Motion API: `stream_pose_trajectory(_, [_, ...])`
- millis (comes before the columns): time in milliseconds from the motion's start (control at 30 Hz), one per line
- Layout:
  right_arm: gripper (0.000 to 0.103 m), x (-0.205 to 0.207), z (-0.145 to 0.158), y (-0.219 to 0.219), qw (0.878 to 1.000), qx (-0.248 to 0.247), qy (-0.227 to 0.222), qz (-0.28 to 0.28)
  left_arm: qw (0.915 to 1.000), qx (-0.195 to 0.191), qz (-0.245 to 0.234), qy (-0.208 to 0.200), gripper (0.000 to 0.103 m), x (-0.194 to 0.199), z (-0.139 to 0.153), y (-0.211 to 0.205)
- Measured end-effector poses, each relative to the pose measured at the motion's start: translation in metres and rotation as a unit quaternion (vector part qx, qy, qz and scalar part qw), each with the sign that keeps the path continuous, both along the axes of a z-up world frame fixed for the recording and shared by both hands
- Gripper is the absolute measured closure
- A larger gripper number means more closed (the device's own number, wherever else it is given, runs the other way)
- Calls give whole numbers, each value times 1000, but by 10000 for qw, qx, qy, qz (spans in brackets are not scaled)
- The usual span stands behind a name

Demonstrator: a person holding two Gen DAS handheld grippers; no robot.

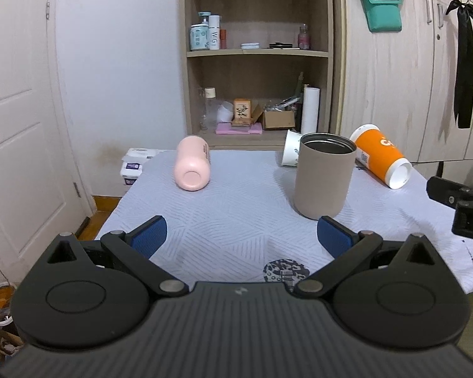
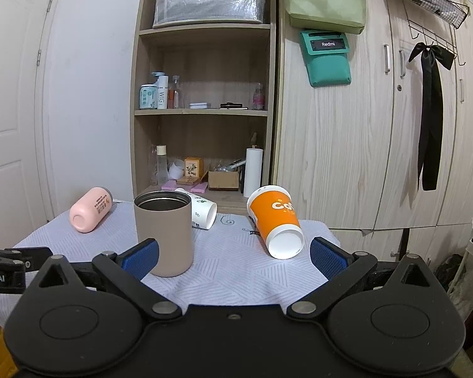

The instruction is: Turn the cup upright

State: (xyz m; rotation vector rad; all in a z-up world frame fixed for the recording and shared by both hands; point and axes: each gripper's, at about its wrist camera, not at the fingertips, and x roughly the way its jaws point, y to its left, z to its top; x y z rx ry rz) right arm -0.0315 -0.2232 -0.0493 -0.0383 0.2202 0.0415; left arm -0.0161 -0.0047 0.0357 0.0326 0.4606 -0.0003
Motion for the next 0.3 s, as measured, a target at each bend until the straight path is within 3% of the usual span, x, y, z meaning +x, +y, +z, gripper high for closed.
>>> stream_pose_trajectory(300, [0, 0, -2, -1, 10000, -6, 22, -31, 10000, -59, -10, -28, 0, -2, 1, 4])
